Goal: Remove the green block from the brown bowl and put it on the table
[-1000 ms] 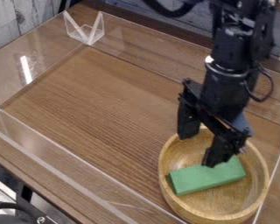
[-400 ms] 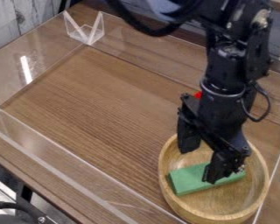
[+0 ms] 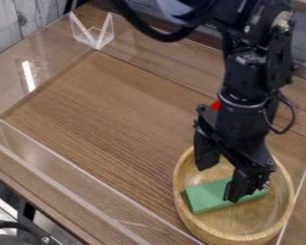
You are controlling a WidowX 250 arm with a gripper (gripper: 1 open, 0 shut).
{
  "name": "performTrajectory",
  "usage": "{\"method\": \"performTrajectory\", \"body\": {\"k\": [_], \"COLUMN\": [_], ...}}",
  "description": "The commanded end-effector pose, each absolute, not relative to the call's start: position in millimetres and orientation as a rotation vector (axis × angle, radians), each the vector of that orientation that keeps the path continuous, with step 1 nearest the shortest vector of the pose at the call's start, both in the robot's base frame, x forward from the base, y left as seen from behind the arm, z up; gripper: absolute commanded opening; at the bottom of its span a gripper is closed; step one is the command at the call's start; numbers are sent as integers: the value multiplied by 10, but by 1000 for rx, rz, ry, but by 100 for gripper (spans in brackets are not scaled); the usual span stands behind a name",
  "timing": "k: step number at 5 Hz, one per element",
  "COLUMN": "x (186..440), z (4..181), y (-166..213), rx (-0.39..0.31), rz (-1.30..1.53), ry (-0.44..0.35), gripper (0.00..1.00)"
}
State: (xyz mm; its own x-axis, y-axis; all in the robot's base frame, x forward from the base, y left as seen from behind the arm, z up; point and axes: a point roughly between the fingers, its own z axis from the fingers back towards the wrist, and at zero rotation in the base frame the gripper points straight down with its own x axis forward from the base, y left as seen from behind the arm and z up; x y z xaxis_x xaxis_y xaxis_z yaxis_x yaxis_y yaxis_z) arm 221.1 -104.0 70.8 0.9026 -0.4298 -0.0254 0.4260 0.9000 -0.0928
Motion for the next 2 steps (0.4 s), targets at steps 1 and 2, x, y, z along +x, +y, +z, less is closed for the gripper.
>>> {"method": "performTrajectory", "body": {"k": [1,2], "x": [2258,2263], "z": [837,836], "y": [-1022,-1015], "rx": [-97,-101], "rz": [-413,-407], "ry": [-13,-9], "gripper": [100,100]}}
